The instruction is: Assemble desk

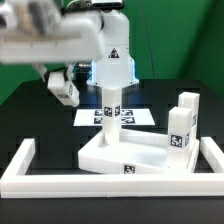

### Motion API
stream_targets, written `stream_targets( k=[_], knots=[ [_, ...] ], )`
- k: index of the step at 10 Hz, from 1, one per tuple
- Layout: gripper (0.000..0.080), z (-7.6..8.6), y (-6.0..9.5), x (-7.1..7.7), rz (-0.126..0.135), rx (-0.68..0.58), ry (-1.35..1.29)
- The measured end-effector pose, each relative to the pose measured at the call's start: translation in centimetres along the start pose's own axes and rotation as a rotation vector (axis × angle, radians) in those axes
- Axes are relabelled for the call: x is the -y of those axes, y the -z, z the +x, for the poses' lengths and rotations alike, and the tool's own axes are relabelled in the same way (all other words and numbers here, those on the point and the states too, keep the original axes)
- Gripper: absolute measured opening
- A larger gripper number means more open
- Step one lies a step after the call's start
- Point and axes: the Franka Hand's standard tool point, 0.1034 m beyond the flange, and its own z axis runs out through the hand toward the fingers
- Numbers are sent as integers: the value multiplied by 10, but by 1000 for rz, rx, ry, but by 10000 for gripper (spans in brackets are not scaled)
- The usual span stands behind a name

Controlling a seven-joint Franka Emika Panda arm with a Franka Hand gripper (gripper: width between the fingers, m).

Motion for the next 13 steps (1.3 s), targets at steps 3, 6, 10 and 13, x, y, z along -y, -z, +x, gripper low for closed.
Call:
stream_targets(
  k=[3, 6, 10, 13],
  knots=[
    [291, 1, 10, -2, -19, -186, 7],
    [291, 25, 31, 15, -56, -464, -9],
    [291, 36, 53, 38, -17, -764, -65],
    [291, 33, 45, 32, -50, -812, -69]
  ],
)
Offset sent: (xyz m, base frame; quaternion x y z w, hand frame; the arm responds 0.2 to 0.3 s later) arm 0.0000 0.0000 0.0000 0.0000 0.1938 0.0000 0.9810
